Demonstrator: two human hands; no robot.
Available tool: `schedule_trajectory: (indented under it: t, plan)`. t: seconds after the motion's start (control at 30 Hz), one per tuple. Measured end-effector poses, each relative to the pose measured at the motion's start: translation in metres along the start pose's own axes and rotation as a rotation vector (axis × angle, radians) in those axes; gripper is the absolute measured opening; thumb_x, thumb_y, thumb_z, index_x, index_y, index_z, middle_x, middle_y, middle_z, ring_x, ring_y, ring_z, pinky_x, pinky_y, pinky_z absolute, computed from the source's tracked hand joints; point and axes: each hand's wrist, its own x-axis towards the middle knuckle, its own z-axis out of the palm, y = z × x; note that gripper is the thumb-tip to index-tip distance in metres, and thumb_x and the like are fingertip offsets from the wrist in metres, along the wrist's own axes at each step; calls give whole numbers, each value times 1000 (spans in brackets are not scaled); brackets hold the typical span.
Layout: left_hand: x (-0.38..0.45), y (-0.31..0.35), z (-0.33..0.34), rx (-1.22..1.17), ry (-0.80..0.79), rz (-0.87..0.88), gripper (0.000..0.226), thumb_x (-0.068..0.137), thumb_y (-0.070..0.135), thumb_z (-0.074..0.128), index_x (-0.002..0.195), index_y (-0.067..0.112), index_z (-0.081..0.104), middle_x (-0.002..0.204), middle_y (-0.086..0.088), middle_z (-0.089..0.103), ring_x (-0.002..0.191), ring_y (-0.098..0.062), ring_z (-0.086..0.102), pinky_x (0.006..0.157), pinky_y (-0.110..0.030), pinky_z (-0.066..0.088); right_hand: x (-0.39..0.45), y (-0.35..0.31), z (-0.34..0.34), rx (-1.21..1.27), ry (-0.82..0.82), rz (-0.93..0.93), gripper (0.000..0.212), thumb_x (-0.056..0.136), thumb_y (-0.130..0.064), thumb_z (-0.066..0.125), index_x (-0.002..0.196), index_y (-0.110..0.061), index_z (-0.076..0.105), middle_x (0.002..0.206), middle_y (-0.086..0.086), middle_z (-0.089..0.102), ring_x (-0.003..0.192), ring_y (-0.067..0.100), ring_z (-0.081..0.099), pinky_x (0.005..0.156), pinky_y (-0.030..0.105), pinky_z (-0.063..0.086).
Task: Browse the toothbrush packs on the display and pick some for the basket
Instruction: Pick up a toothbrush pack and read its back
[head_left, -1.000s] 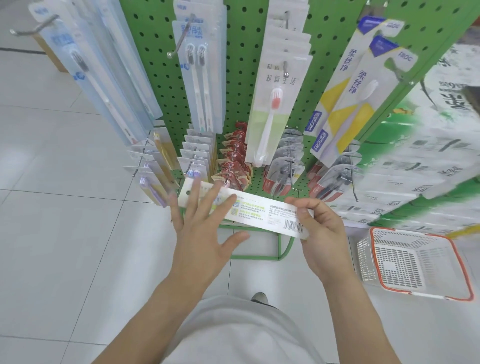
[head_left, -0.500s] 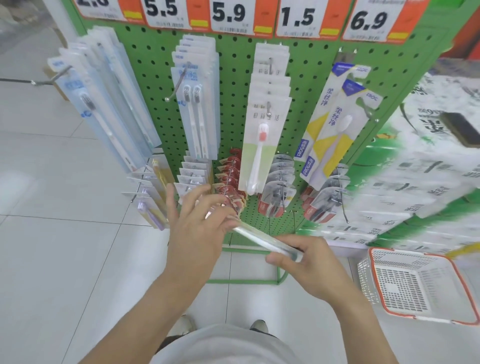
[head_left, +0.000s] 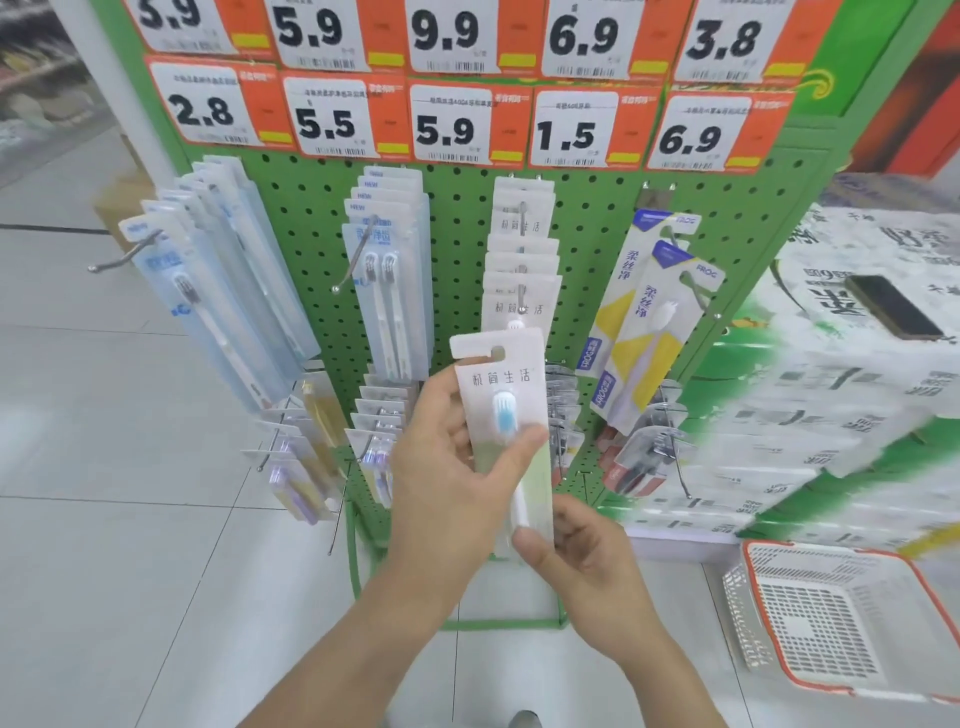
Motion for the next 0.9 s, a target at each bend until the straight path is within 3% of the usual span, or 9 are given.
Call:
schedule_trajectory:
  t: [0.1, 0.2, 0.37, 0.47, 0.53, 0.67, 0.73, 0.83, 0.9]
  plan:
    - [7, 6, 5, 44, -17, 35, 54, 79, 7, 84, 115, 38, 58, 103, 21, 74, 92, -2, 72, 76, -21, 57, 3, -5, 1, 9, 13, 11, 26, 93, -20, 71, 118, -16, 73, 114, 8, 76, 108, 28, 71, 95, 46, 54]
    - [16, 8, 9, 91, -10, 56, 62, 80, 12, 84, 122, 46, 53, 108, 25, 71, 98, -3, 71, 87, -39, 59, 6, -11, 1, -73, 29, 5, 27, 93, -26, 72, 120, -22, 72, 111, 2, 77, 101, 22, 73, 89, 42, 56]
    - [25, 3, 13, 227, 50, 114, 92, 78, 26, 86, 146, 53, 29, 96, 17, 65, 83, -11, 71, 77, -44, 57, 11, -14, 5, -190, 43, -13, 19, 95, -34, 70, 111, -25, 71, 92, -2, 76, 79, 12, 68, 71, 30, 52]
    - [28, -2, 14, 258, 34, 144, 95, 80, 28, 84, 147, 59, 25, 106, 14, 66, 92, -20, 69, 81, -46, 56, 13, -8, 9, -254, 47, -15, 46, 90, -60, 67, 98, -15, 64, 84, 21, 64, 65, 27, 54, 63, 38, 43]
    - [29, -6, 13, 308, 32, 161, 94, 81, 32, 83, 148, 59, 22, 125, 5, 64, 108, -28, 66, 90, -50, 54, 14, -4, 11, -279, 36, -13, 56, 88, -68, 63, 98, -13, 62, 89, 25, 64, 72, 37, 59, 66, 49, 50]
    - [33, -7, 13, 366, 37, 176, 93, 84, 33, 80, 147, 63, 19, 129, 0, 63, 111, -29, 64, 93, -51, 52, 18, -9, 12, -402, 19, -51, 35, 96, -58, 56, 79, -27, 54, 68, -8, 59, 70, 22, 58, 68, 42, 51]
    - [36, -7, 12, 376, 34, 185, 95, 85, 30, 79, 144, 68, 16, 130, 1, 63, 111, -28, 64, 93, -50, 53, 22, -13, 12, -493, 4, -107, 46, 100, -61, 45, 79, -21, 51, 66, -3, 51, 65, 19, 52, 61, 39, 43]
    - [40, -10, 9, 404, 18, 182, 92, 86, 28, 78, 146, 64, 18, 125, 2, 64, 108, -26, 64, 92, -49, 52, 35, -27, 10, -490, 96, -197, 29, 105, -44, 48, 105, -20, 64, 87, -16, 67, 82, -1, 63, 74, 26, 51]
    - [42, -12, 8, 416, 5, 184, 89, 87, 27, 77, 150, 55, 21, 122, 3, 64, 107, -24, 63, 92, -47, 52, 47, -46, 9, -428, 203, -250, 18, 105, -29, 53, 117, -24, 65, 101, -18, 71, 93, 3, 68, 79, 16, 50]
